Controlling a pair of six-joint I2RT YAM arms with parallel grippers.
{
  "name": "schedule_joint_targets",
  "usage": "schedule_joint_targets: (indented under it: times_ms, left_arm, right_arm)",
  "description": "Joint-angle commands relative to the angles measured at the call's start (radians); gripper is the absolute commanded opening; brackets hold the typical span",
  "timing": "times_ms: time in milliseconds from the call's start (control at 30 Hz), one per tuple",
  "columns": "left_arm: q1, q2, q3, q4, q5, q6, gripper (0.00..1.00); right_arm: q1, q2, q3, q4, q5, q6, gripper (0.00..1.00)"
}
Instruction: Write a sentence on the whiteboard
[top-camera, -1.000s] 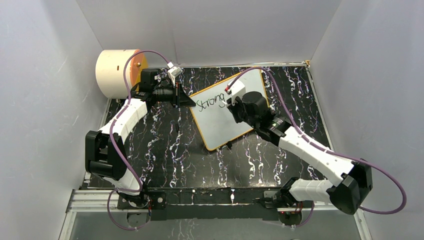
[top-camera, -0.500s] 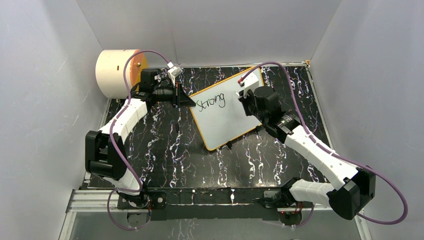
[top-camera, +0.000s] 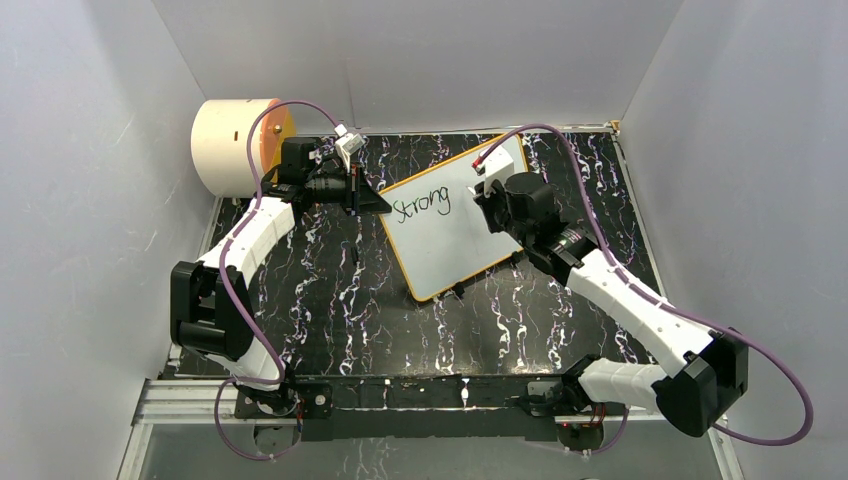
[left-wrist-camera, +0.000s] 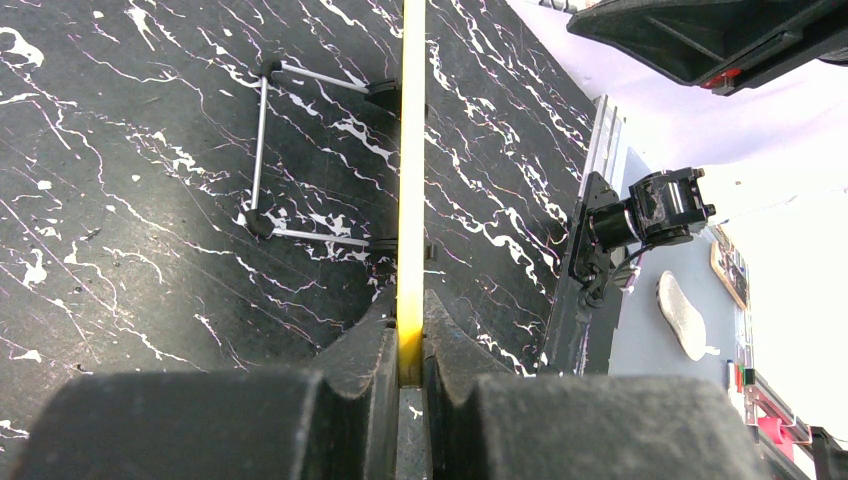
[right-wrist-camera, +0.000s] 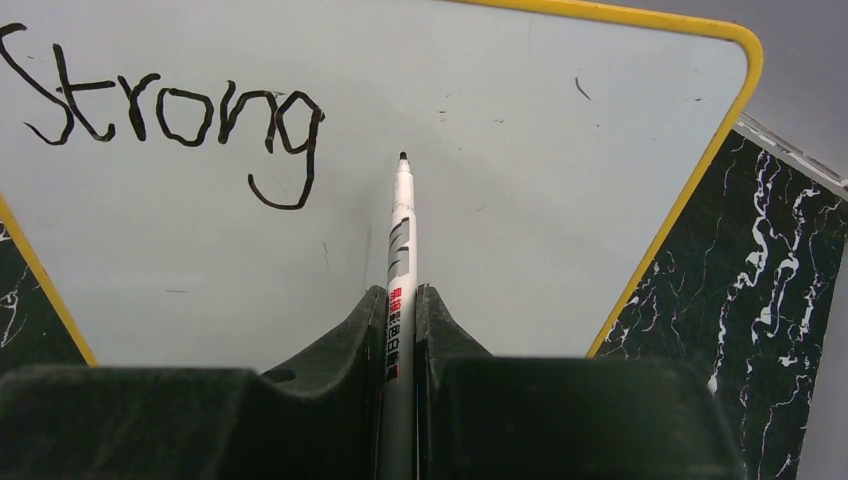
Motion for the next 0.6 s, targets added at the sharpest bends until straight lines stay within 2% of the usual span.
schedule_joint_targets:
  times_ms: [0, 567]
  left_arm:
    - [-0.004, -0.018, -0.016, -0.026, 0.012, 0.021, 0.0]
    - [-0.004, -0.019, -0.016, -0.026, 0.013, 0.022, 0.0]
  right_arm:
    - [-0.003, 0.009, 0.043, 0.06, -0.016, -0.022, 0.0]
    - [-0.004, 0.047, 0.062, 0.099, -0.032, -0.029, 0.0]
